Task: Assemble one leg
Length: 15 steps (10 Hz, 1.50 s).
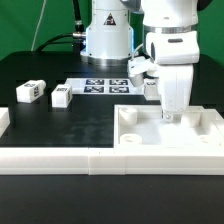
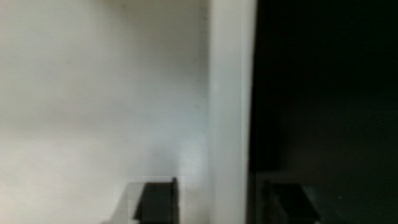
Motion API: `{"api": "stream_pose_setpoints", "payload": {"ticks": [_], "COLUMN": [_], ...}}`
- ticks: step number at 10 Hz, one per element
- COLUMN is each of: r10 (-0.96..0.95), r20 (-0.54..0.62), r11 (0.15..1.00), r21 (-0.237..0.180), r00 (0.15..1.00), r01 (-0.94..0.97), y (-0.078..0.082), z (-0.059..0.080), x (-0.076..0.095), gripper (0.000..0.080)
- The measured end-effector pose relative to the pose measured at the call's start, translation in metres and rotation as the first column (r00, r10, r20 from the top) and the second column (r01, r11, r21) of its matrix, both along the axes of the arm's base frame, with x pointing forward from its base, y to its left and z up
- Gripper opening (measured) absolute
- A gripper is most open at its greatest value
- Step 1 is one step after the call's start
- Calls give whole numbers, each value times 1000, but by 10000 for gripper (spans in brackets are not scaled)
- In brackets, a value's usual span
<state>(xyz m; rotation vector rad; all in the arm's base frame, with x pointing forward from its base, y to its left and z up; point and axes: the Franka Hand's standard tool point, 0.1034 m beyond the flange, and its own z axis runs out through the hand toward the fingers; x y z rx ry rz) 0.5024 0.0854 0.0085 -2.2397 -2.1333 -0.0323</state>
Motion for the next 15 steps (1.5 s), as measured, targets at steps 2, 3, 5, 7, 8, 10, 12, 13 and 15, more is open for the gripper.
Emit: {"api": "stream_pose_setpoints", "payload": {"ticks": [2,3,5,7,8,10,12,13,15], "r10": [0,0,-1,-1,-2,-109,-150,-161,-192], "r20": [0,0,0,0,1,14,21,27,18], "r11": [1000,1000,1000,1000,1000,994,988,987,981], "r21": [0,0,0,0,-1,-10,-20,-23,-28], "r00": [1000,1000,1000,1000,1000,994,988,987,981], "r01": [0,0,1,1,2,109,151,161,192], "y": [0,0,0,-1,-1,4,9,12,10], "z": [0,0,0,0,1,23,41,49,50], "x": [0,0,0,0,0,-16,-32,-35,-37], "gripper": [497,599,639,647,649,649,649,649,649]}}
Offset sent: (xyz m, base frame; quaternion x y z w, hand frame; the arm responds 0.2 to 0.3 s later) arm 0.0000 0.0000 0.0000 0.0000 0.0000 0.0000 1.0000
